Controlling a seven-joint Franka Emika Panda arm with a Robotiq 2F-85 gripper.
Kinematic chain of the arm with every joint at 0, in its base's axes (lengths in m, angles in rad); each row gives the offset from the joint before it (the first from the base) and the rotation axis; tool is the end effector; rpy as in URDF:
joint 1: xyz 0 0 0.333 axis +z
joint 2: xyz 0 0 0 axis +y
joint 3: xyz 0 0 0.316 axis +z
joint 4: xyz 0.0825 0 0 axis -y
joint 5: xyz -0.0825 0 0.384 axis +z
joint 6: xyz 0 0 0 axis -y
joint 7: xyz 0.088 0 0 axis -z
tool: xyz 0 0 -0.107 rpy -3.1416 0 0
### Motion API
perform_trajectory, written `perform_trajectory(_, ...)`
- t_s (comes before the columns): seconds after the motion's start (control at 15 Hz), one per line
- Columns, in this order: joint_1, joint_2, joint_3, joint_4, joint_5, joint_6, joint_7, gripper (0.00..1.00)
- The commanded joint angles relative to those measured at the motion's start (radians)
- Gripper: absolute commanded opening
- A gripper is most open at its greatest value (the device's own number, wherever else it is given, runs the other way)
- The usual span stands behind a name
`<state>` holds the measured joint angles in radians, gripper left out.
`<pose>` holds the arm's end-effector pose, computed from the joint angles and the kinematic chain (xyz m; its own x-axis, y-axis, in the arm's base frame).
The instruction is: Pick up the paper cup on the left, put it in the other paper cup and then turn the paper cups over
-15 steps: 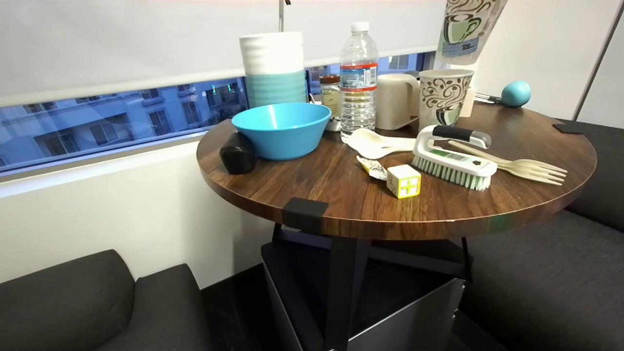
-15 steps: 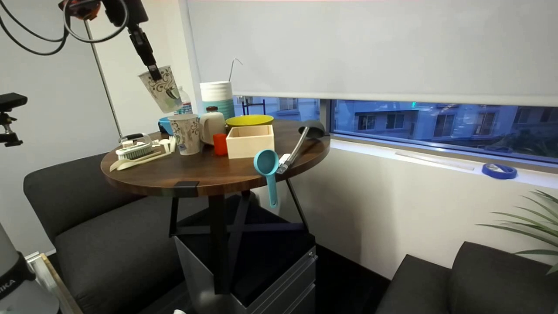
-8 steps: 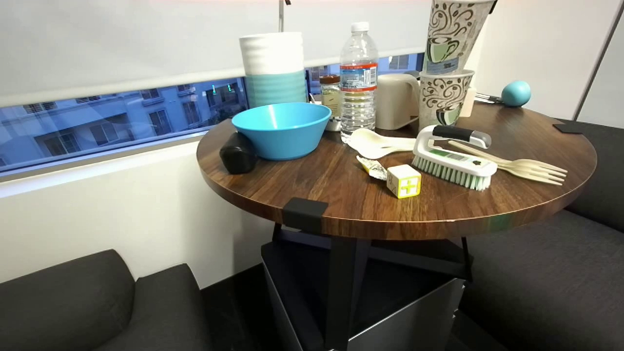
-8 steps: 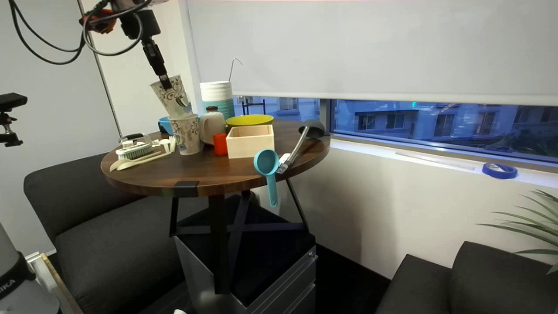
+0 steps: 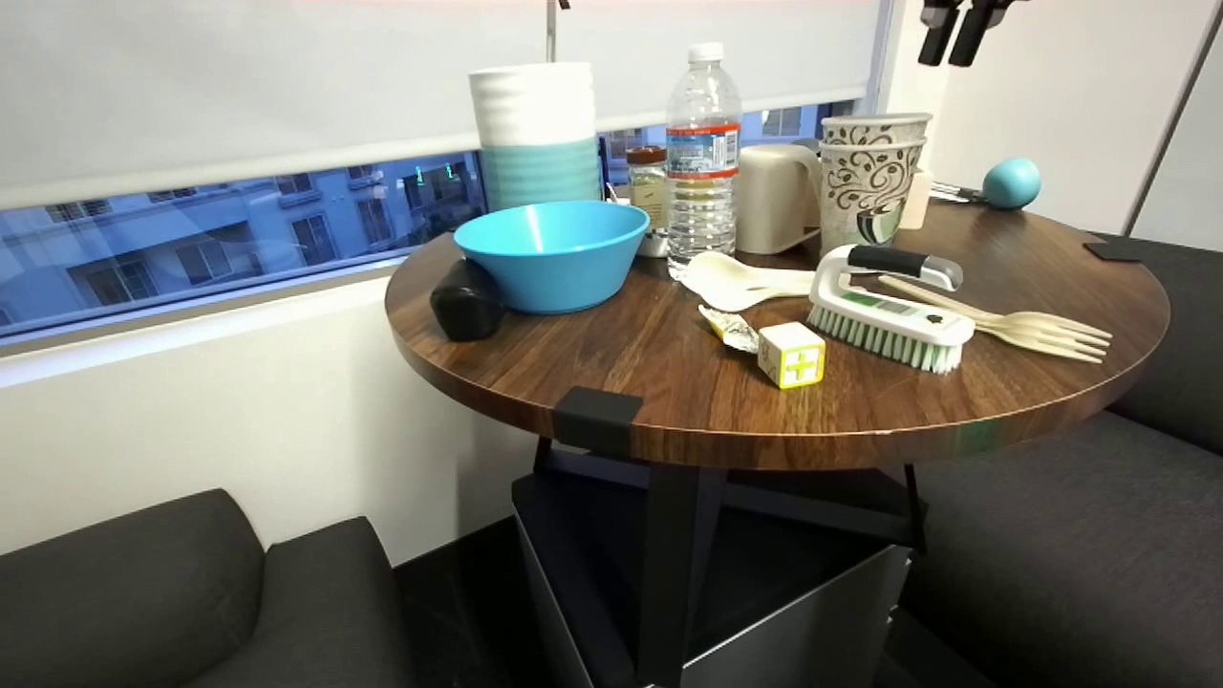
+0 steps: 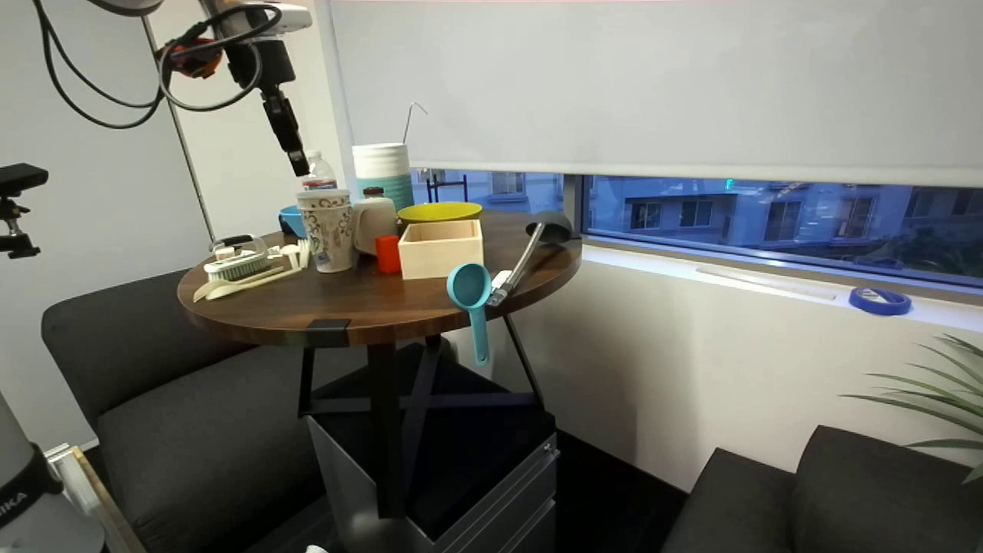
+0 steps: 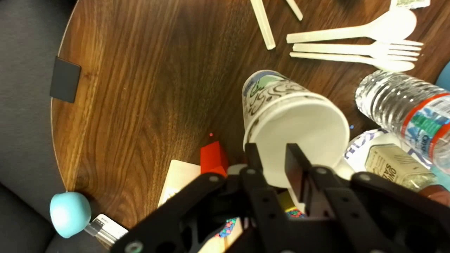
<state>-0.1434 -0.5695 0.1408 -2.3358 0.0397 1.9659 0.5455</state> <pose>0.4007 0.0100 0.5599 0.8215 -0.5393 0.1851 -0.5366 -0.8410 -0.0693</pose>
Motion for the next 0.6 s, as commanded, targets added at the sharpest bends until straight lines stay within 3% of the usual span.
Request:
perform_trajectory(0.0, -0.005, 0.023, 0.020, -0.031, -0.027, 0.086, 0.073, 0.56)
perform_trajectory(0.4, 0.010, 0.065, 0.017, -0.119, -0.017, 0.167, 0.150, 0.99)
perform_trajectory(0.53, 0.006, 0.074, 0.017, -0.141, -0.034, 0.159, 0.158, 1.00)
